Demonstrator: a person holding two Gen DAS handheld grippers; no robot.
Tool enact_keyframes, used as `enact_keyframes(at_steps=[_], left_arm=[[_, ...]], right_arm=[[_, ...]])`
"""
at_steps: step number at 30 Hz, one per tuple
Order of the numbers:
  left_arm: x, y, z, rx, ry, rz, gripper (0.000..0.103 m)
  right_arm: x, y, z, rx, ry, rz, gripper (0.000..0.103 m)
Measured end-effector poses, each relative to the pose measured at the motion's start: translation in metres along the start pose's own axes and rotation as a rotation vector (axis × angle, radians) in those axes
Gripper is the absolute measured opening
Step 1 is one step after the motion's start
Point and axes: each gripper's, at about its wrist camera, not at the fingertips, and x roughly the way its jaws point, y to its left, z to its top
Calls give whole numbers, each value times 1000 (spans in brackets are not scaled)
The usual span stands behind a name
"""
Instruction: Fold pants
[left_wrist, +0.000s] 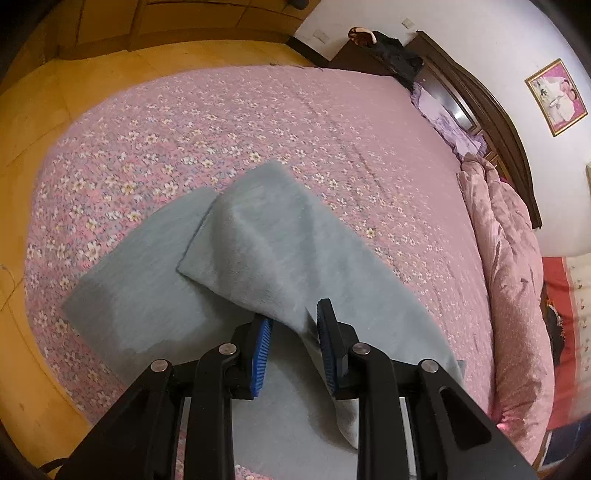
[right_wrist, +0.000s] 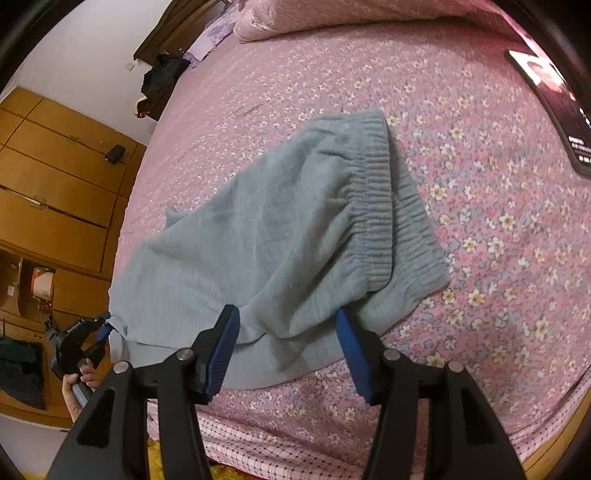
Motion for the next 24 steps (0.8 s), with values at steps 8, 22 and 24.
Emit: enact_keyframes(at_steps=[8,22,24], left_arm=[[10,7,5,1,-13,20,17],[27,-3,-4,79,7,44,6],[29,-9,-4,97,23,20,0]], right_arm=[[1,-22,2,66,-14,21,58],[22,-42,-3,177,-42,37,58],[22,-43,-4,191,-45,47,57]])
